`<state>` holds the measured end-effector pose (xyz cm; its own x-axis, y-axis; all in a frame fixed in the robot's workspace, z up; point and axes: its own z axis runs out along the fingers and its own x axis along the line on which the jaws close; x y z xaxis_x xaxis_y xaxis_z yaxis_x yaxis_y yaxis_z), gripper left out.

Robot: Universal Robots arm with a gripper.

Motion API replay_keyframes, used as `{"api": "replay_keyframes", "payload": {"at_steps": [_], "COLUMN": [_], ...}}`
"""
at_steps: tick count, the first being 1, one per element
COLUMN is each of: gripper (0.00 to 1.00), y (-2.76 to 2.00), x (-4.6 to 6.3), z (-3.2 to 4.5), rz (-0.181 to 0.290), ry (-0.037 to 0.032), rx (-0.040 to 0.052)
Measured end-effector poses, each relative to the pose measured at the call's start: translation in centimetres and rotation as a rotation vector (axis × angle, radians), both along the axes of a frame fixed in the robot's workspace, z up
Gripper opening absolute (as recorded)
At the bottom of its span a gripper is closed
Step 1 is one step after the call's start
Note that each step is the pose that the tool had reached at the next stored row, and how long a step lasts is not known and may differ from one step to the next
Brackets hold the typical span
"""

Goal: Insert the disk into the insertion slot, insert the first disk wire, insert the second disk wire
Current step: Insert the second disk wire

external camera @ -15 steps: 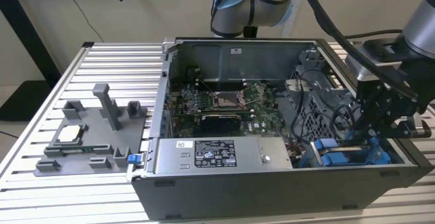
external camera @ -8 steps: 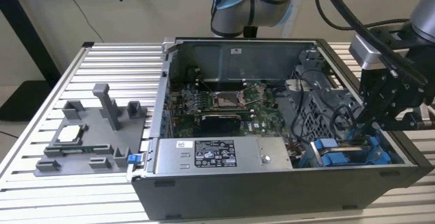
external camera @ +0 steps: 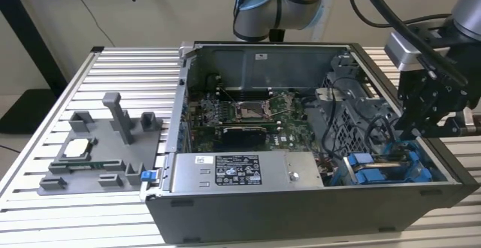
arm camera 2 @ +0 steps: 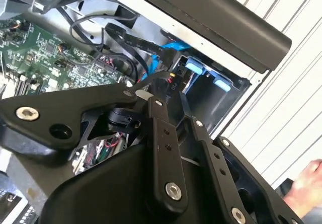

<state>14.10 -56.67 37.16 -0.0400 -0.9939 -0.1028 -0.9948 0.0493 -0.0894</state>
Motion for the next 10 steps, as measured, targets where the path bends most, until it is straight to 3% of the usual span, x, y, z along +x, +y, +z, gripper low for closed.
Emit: {"api": "replay_keyframes", "payload": {"at_steps": [3,5,6,10], "gripper": [1.0,1.0,1.0,1.0], "y": [0.39,0.51,0.55,0.67], "x": [0.4,0.9,1.1,2.0], "z": [0.18,0.22,0.23,0.24], "rz": [0.0,0.0,0.0,0.0], "ry": [0.0016,0.0077,0.0121,0.0405], "rx": [-0.0004,-0.0001,-0.0001,0.0]}}
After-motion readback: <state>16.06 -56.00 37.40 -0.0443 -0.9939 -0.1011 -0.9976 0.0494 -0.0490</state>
